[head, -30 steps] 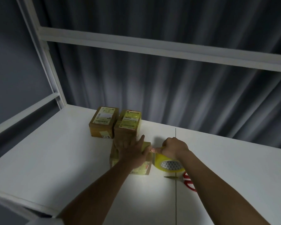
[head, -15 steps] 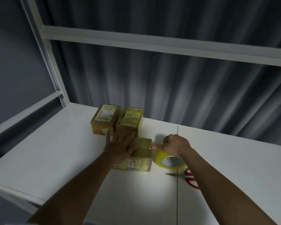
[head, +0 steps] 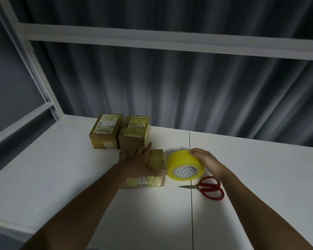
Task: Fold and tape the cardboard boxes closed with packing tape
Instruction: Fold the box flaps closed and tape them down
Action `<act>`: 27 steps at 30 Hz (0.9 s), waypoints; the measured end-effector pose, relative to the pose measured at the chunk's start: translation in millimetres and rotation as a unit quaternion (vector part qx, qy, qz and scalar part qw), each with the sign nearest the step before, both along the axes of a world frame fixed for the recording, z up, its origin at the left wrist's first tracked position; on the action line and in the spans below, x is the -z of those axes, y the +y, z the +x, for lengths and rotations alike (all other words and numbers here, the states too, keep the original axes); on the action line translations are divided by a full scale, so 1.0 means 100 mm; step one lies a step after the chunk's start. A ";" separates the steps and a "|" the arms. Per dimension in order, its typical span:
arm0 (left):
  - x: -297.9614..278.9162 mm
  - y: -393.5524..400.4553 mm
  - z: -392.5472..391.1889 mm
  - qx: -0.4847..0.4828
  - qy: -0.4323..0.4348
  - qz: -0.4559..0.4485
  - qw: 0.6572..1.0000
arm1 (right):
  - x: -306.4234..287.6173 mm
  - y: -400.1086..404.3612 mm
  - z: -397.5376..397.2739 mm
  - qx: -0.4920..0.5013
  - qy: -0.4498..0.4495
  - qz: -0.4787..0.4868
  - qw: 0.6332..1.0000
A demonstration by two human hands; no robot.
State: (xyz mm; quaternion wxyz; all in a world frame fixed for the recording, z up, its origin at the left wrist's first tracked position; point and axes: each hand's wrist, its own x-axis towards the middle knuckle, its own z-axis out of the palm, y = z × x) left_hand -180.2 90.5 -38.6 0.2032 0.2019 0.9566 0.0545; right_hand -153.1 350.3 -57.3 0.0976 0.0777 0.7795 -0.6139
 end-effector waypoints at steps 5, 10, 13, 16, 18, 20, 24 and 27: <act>-0.02 -0.07 0.05 0.028 0.044 0.026 0.998 | -0.13 0.09 0.03 -0.119 -0.068 0.071 0.988; 0.03 -0.07 0.18 0.047 0.109 0.040 0.992 | -0.09 -0.09 0.09 -0.105 -0.044 0.072 0.991; 0.07 -0.15 0.17 0.060 0.115 0.017 0.991 | -0.10 -0.19 0.11 -0.083 -0.003 0.086 0.993; 0.11 -0.31 0.15 0.027 0.087 0.098 0.991 | -0.25 -0.19 0.08 -0.064 0.040 0.097 0.992; 0.11 -0.42 0.16 -0.024 0.082 0.188 0.979 | -0.37 -0.19 0.02 -0.079 0.063 0.164 0.981; 0.06 -0.51 0.15 -0.031 0.102 0.205 0.973 | -0.43 -0.21 -0.01 -0.108 0.057 0.340 0.932; -0.14 -0.59 0.13 0.007 0.113 0.187 0.976 | -0.33 -0.28 0.03 -0.103 0.020 0.339 0.935; -0.24 -0.70 0.12 0.025 0.128 0.118 0.984 | -0.22 -0.39 0.05 -0.103 0.028 0.339 0.935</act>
